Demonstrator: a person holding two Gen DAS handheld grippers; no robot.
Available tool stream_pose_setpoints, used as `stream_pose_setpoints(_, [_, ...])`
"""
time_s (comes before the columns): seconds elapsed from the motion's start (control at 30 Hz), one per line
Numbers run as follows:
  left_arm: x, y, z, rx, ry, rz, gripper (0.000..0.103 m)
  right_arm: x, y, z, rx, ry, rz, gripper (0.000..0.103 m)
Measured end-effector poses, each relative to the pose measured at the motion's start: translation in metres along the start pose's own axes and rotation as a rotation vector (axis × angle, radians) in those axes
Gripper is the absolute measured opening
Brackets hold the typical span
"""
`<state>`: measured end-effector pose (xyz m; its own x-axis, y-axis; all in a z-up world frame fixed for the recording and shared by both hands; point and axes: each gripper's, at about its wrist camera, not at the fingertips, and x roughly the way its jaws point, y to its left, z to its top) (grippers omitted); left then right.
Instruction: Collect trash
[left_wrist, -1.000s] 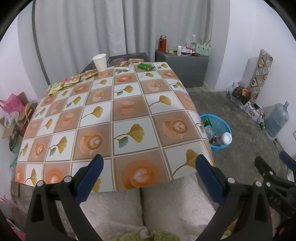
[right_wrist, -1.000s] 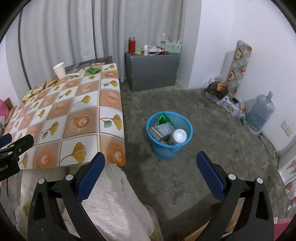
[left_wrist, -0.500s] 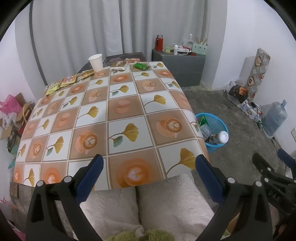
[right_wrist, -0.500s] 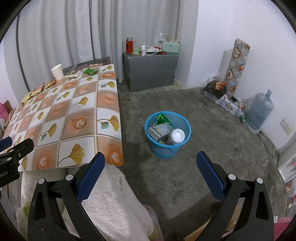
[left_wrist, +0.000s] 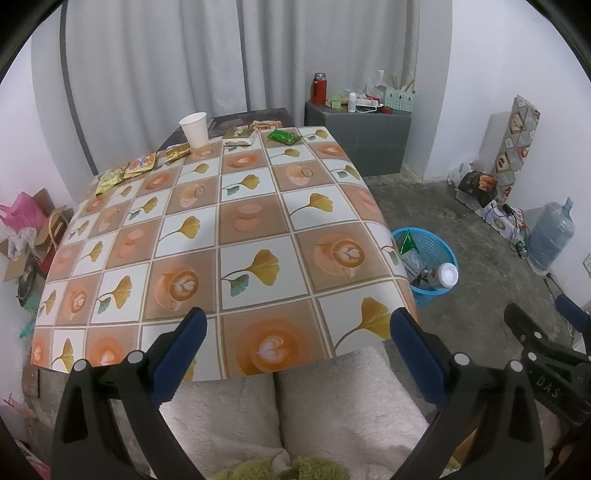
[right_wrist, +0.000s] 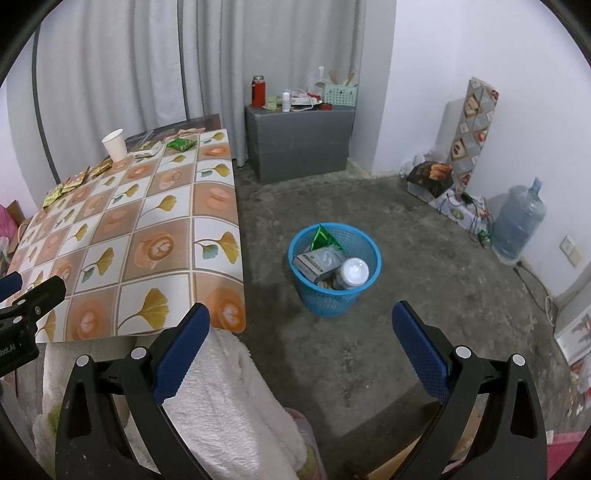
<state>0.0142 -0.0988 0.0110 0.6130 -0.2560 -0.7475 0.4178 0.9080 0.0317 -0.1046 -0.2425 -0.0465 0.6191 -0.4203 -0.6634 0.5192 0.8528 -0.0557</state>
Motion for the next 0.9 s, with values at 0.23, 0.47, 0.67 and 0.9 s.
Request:
stream_pose_setpoints(0.23, [-0.0024, 0.0040, 0.0036, -0.006, -0.004, 0.004, 0.097, 0.0001, -0.0014, 0.0003, -0.002, 0.000, 0.002, 0.095])
stream_pose_setpoints(0.47, [-0.0024, 0.0043, 0.0040, -0.007, -0.004, 0.005, 0.097, 0.0005, -0.0017, 0.0019, -0.004, 0.000, 0.002, 0.095])
stream_pose_setpoints(0.67, [-0.0019, 0.0065, 0.0044, -0.007, -0.003, 0.005, 0.097, 0.0006, -0.0033, 0.0024, -0.007, 0.001, 0.005, 0.095])
stream_pose_setpoints(0.9, [-0.0014, 0.0074, 0.0045, -0.006, -0.003, 0.003, 0.097, 0.0012, -0.0025, 0.0038, -0.006, 0.001, 0.004, 0.095])
